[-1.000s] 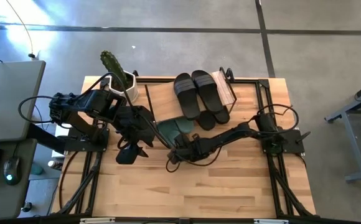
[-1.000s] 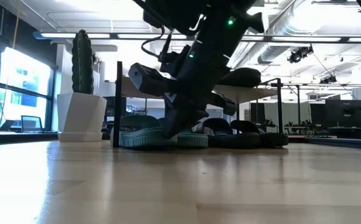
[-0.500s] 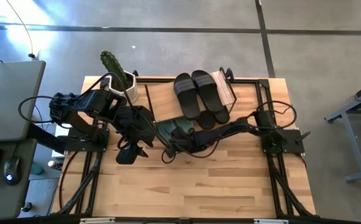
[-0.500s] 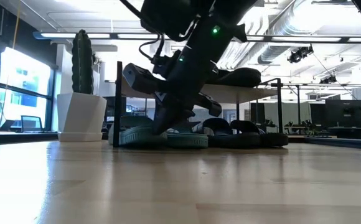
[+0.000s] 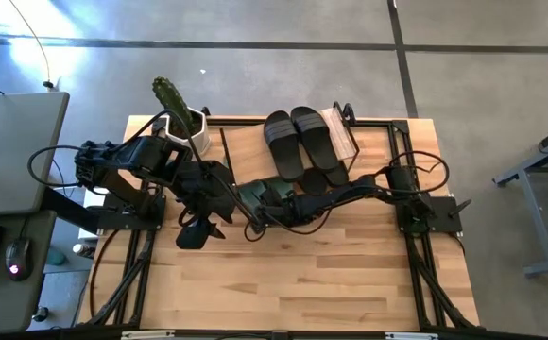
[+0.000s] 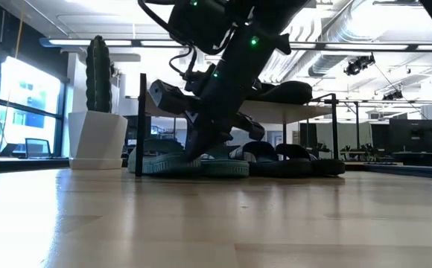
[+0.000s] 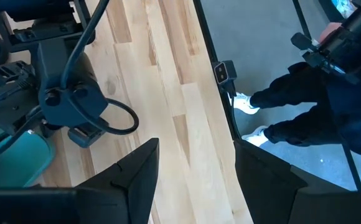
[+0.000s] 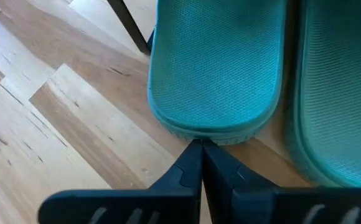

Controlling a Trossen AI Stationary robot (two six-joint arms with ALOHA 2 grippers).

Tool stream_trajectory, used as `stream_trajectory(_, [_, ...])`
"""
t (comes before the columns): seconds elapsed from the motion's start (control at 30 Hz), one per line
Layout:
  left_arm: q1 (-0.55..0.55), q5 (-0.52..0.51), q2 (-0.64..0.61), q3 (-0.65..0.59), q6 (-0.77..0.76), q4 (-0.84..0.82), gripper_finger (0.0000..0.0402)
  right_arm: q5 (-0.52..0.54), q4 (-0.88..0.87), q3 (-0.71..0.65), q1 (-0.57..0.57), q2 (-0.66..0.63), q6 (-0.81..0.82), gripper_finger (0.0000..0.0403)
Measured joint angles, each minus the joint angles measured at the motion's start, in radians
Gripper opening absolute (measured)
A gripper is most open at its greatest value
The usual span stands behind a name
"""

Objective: Pick and place slides into the shelf
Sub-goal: Put the green slipper under the shelf, then adjust the slippers under the shelf

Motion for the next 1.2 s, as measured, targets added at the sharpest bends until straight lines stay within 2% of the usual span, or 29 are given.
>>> stream_trajectory(0.43, [0.000, 0.000, 0.000, 0.000, -0.001, 0.000, 0.0193, -0.046, -0.001, 0.000, 0.039, 0.000, -0.031, 0.0000])
stream_trajectory(0.67, [0.000, 0.000, 0.000, 0.000, -0.002, 0.000, 0.0193, 0.033, -0.106, 0.000, 0.111, -0.046, -0.046, 0.0000])
stream_trajectory(0.93, [0.000, 0.000, 0.000, 0.000, -0.015, 0.008, 0.0193, 0.151, -0.471, -0.002, 0.187, -0.259, -0.105, 0.0000])
stream_trajectory(1.0, [0.000, 0.000, 0.000, 0.000, -0.022, 0.017, 0.0193, 0.163, -0.512, -0.033, 0.196, -0.328, -0.107, 0.0000])
stream_trajectory(1.07, [0.000, 0.000, 0.000, 0.000, -0.025, 0.036, 0.0193, 0.160, -0.479, -0.104, 0.203, -0.414, -0.120, 0.0000])
stream_trajectory(1.2, [0.000, 0.000, 0.000, 0.000, -0.031, 0.052, 0.0193, 0.149, -0.242, -0.360, 0.226, -0.634, -0.124, 0.0000])
